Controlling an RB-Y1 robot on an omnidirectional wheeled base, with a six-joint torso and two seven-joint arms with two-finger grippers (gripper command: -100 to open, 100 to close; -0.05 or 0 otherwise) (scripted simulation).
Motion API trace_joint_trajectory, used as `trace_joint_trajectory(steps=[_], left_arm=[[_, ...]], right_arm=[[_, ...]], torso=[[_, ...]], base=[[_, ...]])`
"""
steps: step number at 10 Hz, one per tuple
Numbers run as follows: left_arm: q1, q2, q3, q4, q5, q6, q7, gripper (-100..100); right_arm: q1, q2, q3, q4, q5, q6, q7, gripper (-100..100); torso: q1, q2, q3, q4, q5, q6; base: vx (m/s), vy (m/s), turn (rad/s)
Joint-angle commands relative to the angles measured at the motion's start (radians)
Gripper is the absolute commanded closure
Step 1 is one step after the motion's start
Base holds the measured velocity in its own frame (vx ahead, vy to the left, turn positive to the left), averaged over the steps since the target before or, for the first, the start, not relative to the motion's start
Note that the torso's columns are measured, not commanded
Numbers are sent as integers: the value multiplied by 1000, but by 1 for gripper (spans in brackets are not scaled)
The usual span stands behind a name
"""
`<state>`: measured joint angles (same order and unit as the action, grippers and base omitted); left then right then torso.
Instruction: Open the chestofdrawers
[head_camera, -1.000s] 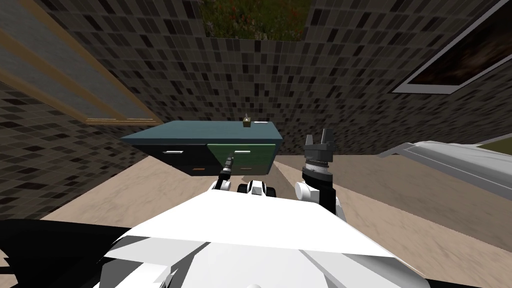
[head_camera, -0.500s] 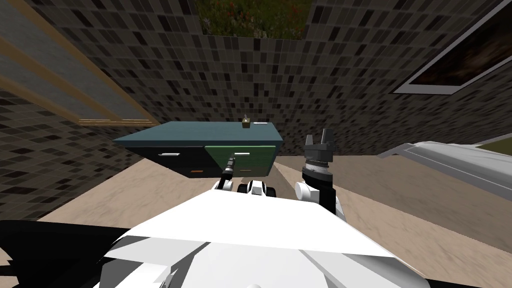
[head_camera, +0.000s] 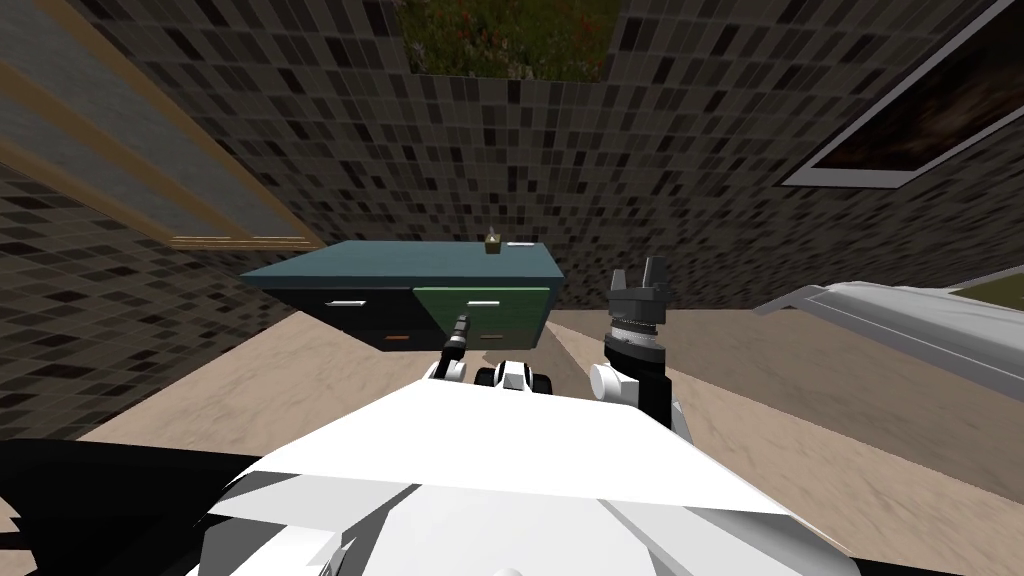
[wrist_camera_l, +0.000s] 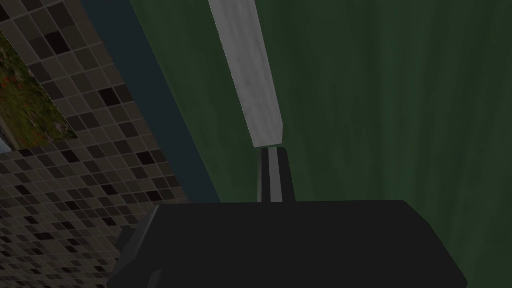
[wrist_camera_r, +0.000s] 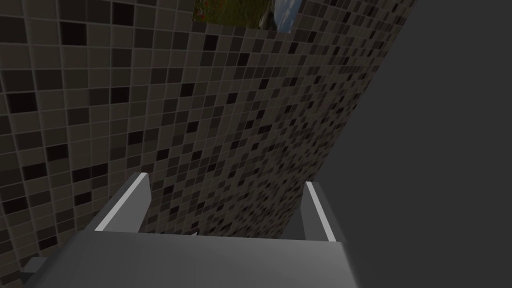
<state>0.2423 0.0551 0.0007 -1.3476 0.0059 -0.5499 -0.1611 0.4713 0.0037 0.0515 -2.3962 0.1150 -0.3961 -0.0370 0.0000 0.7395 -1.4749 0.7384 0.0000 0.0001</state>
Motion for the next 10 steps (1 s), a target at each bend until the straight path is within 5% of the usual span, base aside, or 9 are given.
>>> trace_joint_trajectory(steps=[1,2,3,6,9,10], left_arm=[[10,2,-5,-18,-1,8,1,100],[8,1,-4,-14,0,6,1,100],[7,37,-4,-17,0,8,1,-100],[-10,63,3,-24,2,38,0,-100],[-21,1,7,-15,3,59,1,-100],[-18,10,6,-19,2,59,0,-100]], right_arm=[[0,0,0,0,0,0,0,0],[0,0,0,0,0,0,0,0],[0,0,0,0,0,0,0,0],[1,0,0,0,0,0,0,0],[1,0,0,0,0,0,0,0],[0,0,0,0,0,0,0,0]], torso=[[1,-1,-1,0,0,0],[1,-1,-1,0,0,0],[0,-6,-3,-1,0,0],[-1,-8,-5,-2,0,0],[0,1,0,0,0,0],[0,4,2,1,0,0]], base=[[-175,-6,11],[-81,-4,1],[-8,-4,-3],[93,-15,-6],[113,-15,-3],[25,-5,-1]])
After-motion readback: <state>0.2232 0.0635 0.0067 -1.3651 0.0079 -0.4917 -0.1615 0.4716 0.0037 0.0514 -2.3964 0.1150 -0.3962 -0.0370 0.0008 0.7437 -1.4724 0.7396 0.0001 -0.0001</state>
